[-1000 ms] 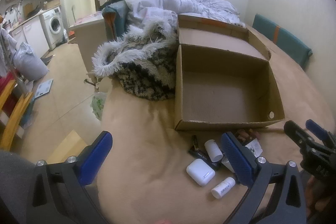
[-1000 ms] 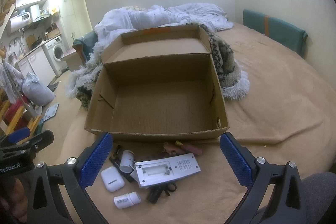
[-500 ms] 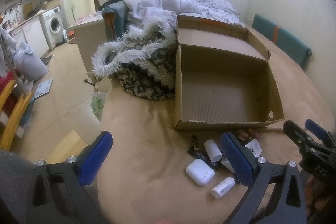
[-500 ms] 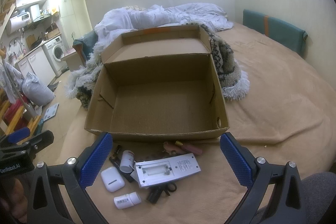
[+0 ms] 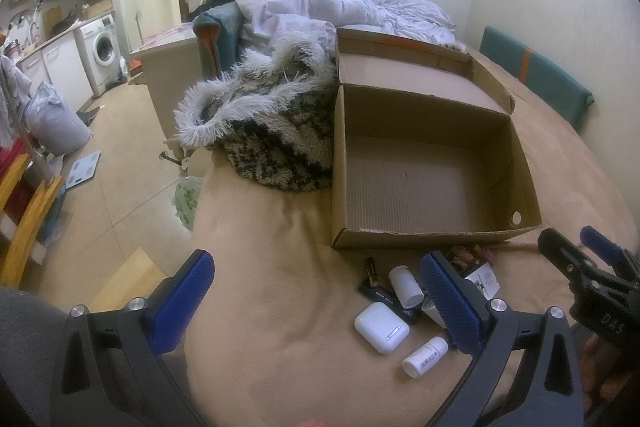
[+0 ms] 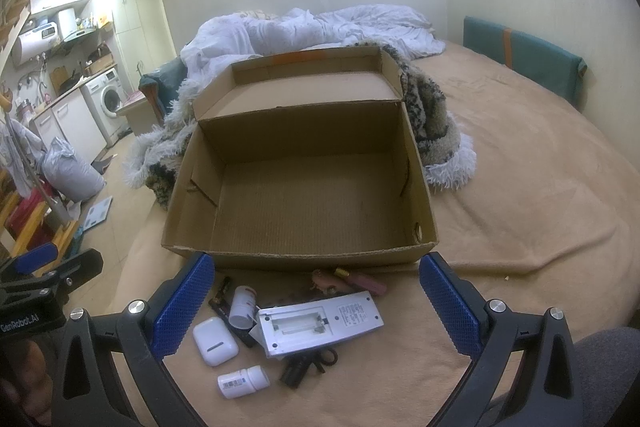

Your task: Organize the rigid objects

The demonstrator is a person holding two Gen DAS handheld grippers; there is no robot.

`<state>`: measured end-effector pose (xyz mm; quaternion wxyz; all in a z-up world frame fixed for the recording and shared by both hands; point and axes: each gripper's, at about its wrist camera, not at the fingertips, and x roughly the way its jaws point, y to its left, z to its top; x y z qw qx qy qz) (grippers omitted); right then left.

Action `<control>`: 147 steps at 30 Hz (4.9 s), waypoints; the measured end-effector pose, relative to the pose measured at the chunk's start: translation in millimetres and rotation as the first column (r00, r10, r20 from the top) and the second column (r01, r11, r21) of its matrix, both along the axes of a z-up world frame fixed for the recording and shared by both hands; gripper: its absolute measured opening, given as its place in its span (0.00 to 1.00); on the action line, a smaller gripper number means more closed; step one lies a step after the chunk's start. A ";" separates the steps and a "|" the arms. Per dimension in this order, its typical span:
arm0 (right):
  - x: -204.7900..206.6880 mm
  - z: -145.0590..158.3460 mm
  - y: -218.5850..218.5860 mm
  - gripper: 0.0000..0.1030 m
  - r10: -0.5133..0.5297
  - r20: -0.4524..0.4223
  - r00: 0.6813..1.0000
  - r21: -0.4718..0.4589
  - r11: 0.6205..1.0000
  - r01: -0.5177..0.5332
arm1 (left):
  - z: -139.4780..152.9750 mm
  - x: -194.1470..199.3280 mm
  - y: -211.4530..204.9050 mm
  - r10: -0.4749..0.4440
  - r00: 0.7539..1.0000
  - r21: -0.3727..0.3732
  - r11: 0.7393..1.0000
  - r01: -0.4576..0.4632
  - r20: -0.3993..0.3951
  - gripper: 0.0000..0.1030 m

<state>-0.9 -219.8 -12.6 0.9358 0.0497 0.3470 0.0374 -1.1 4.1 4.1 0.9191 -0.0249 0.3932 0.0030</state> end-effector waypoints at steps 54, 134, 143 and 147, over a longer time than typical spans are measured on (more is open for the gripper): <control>28.2 -74.2 -13.0 1.00 0.060 -0.409 0.911 0.145 0.989 0.000 | -100.5 67.2 -53.8 -0.323 0.801 0.032 0.920 0.392 -0.504 0.97; 118.0 14.5 -21.9 0.48 0.308 -0.340 0.888 0.064 0.950 -0.305 | -28.0 122.2 -46.3 -0.129 0.931 -0.001 0.991 0.137 -0.341 0.39; 175.3 -49.2 -16.2 0.48 0.233 -0.437 0.869 0.054 0.971 -0.233 | -68.0 164.5 -74.4 -0.167 0.912 0.018 0.982 0.187 -0.375 0.39; 182.2 -64.5 -14.3 0.48 0.232 -0.468 0.853 0.039 0.969 -0.242 | -92.7 169.6 -79.3 -0.172 0.891 0.007 0.981 0.193 -0.419 0.39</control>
